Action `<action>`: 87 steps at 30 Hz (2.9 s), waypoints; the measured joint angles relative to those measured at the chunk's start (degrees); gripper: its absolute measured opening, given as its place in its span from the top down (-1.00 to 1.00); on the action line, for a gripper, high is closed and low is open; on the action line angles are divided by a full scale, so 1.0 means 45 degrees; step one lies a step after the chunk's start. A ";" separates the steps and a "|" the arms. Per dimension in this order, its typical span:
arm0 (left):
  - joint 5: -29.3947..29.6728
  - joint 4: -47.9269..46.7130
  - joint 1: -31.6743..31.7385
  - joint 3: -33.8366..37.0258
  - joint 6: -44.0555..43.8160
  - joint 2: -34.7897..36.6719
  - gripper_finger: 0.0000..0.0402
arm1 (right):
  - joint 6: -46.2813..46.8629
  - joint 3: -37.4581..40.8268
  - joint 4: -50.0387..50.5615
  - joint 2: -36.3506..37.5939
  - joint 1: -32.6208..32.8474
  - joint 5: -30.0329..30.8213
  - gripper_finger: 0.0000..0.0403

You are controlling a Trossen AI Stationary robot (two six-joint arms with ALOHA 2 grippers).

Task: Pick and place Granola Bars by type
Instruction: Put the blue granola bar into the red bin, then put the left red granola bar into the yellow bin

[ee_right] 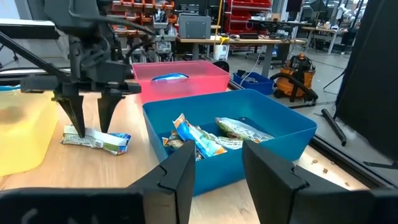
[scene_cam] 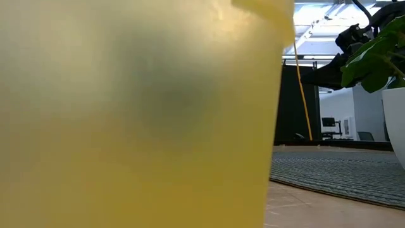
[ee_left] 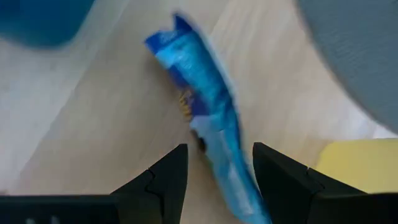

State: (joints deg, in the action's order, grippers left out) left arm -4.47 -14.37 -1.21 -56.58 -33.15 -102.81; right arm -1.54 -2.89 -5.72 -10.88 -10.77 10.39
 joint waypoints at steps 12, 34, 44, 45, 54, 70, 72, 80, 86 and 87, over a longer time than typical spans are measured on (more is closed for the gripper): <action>0.1117 -0.0656 -0.0440 0.0029 0.0501 0.0447 0.88 | 0.0000 0.0001 -0.0005 -0.0003 -0.0001 0.0000 0.38; 0.9008 -0.7561 0.2404 0.1333 -0.0554 0.8607 0.95 | 0.0003 -0.0001 0.0000 -0.0012 -0.0001 0.0000 0.38; 0.2928 -0.1845 0.8317 0.5404 0.1926 0.9007 0.95 | 0.0005 0.0004 -0.0004 -0.0012 0.0001 0.0000 0.38; 0.2496 -0.1441 0.8702 0.5631 0.1928 0.9008 0.93 | 0.0000 -0.0001 0.0000 -0.0012 0.0001 0.0000 0.38; 0.1321 -0.1518 1.0229 0.6237 0.2544 0.9011 0.79 | 0.0000 0.0004 -0.0005 -0.0012 -0.0002 0.0000 0.38; -0.3167 0.1016 0.7404 0.6232 0.7368 1.0365 0.21 | 0.0001 -0.0001 -0.0007 -0.0012 -0.0003 0.0000 0.38; -0.3679 0.0989 0.6268 0.6228 0.7307 1.1102 0.24 | 0.0001 0.0000 -0.0005 -0.0012 -0.0002 0.0000 0.38; -0.3011 -0.0751 -0.0113 0.6217 0.3876 1.2572 0.32 | 0.0002 -0.0001 -0.0008 -0.0012 -0.0001 0.0000 0.38; -0.0533 -0.3659 -0.5619 0.6222 -0.2336 1.1604 0.32 | 0.0005 -0.0001 -0.0010 -0.0012 0.0001 0.0000 0.38; -0.0347 -0.3778 -0.6542 0.6219 -0.3422 1.1330 0.32 | 0.0000 -0.0001 -0.0005 -0.0012 -0.0001 -0.0005 0.38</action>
State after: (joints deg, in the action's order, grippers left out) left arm -6.03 -31.37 -30.65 -28.59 -48.55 -51.82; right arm -1.54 -2.90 -5.74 -10.94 -10.78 10.37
